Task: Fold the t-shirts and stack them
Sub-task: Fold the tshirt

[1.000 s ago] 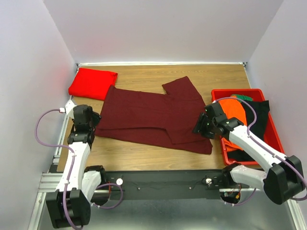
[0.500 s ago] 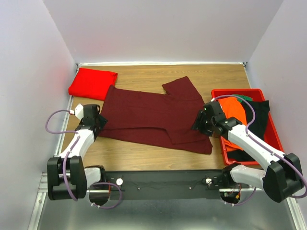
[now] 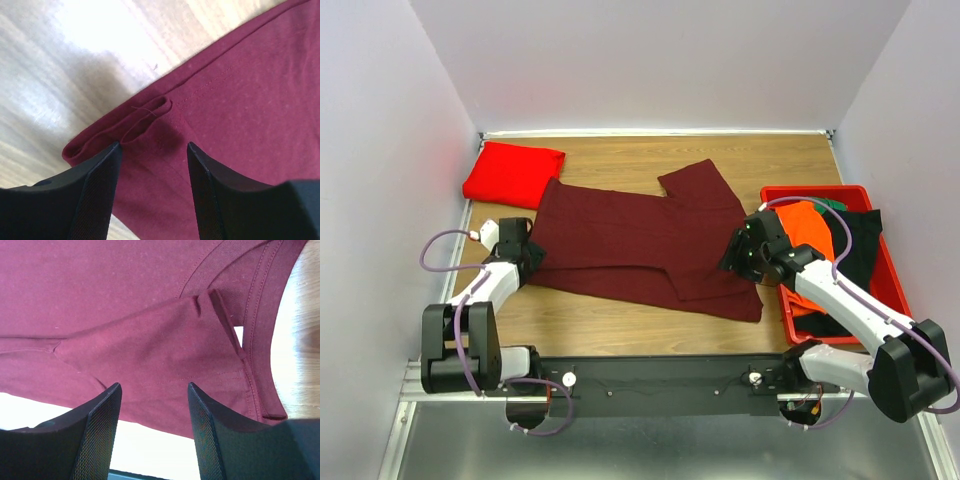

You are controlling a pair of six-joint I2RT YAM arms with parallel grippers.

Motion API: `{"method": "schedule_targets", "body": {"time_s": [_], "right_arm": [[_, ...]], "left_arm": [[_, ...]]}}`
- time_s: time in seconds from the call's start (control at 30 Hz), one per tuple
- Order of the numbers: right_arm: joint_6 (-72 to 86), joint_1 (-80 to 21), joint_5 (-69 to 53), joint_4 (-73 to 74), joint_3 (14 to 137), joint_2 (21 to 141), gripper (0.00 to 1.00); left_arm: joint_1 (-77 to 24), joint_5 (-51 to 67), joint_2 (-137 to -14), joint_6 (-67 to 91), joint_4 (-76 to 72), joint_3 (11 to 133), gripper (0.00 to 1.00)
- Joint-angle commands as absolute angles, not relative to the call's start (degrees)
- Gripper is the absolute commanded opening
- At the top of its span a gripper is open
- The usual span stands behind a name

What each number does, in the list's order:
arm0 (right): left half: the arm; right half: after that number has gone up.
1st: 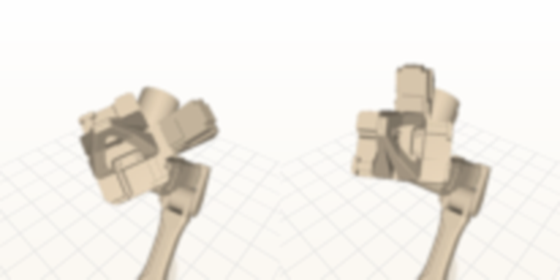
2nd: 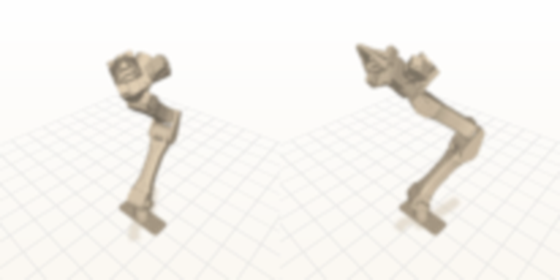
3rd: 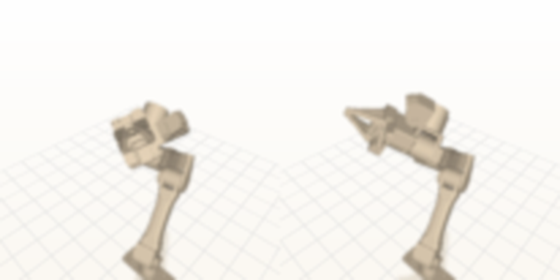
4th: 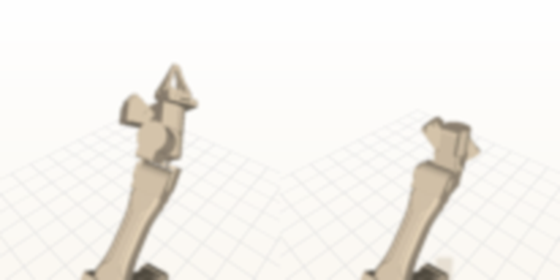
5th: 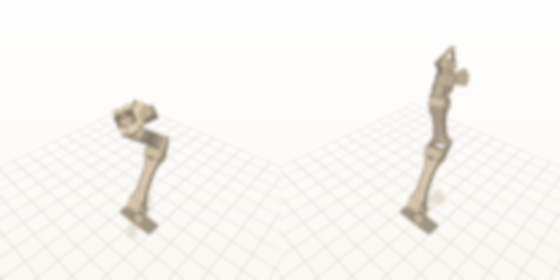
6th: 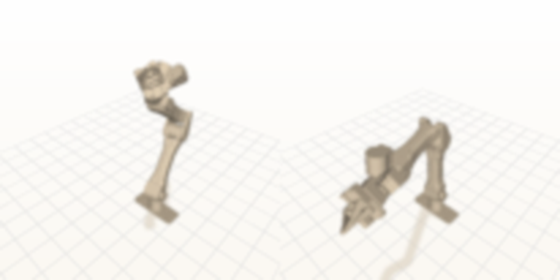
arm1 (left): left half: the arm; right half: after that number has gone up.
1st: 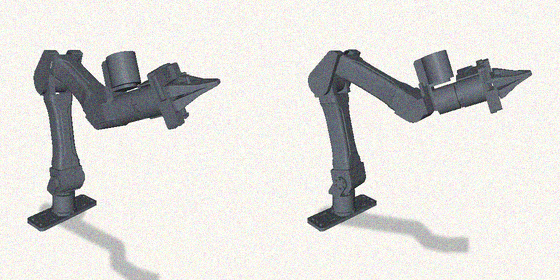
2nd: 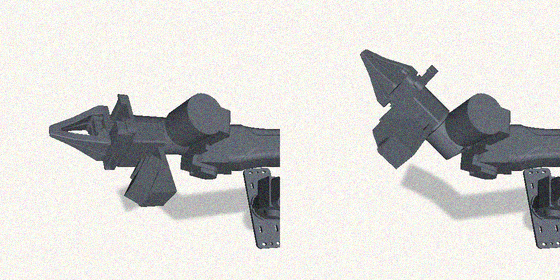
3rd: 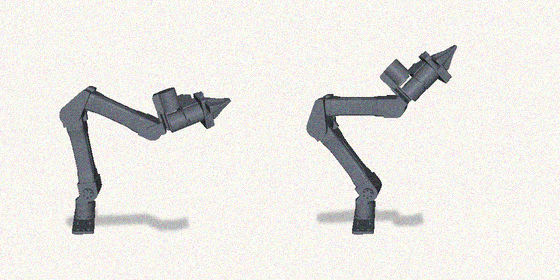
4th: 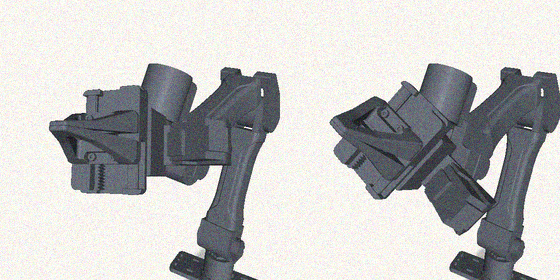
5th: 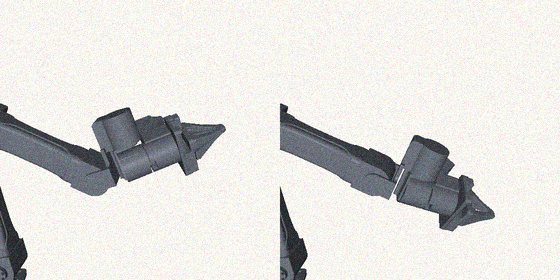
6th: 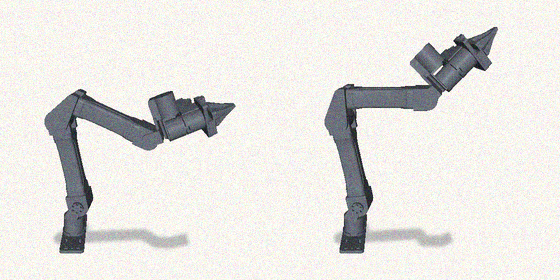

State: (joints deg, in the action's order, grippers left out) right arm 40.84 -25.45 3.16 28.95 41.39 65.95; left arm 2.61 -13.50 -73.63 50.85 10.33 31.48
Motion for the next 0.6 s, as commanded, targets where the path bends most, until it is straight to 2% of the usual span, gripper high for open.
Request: {"method": "schedule_targets", "body": {"time_s": [0.0, 0.47, 0.53, 0.57], "right_arm": [[40.0, -25.8, 4.7, 27.9, 41.0, 65.7, 0.63], [40.1, -25.8, 5.0, 27.8, 41.2, 66.0, 0.63], [39.9, -25.8, 5.0, 27.7, 41.4, 66.3, 0.63], [39.9, -25.8, 5.1, 27.7, 41.4, 66.5, 0.63]], "left_arm": [[2.4, -15.7, -76.3, 50.7, 8.5, 34.4, 0.63], [2.4, -15.4, -78.9, 49.7, 8.0, 37.7, 0.6], [2.4, -15.1, -79.4, 49.6, 7.3, 37.7, 0.56], [2.3, -14.9, -79.9, 49.7, 7.0, 37.9, 0.5]]}}
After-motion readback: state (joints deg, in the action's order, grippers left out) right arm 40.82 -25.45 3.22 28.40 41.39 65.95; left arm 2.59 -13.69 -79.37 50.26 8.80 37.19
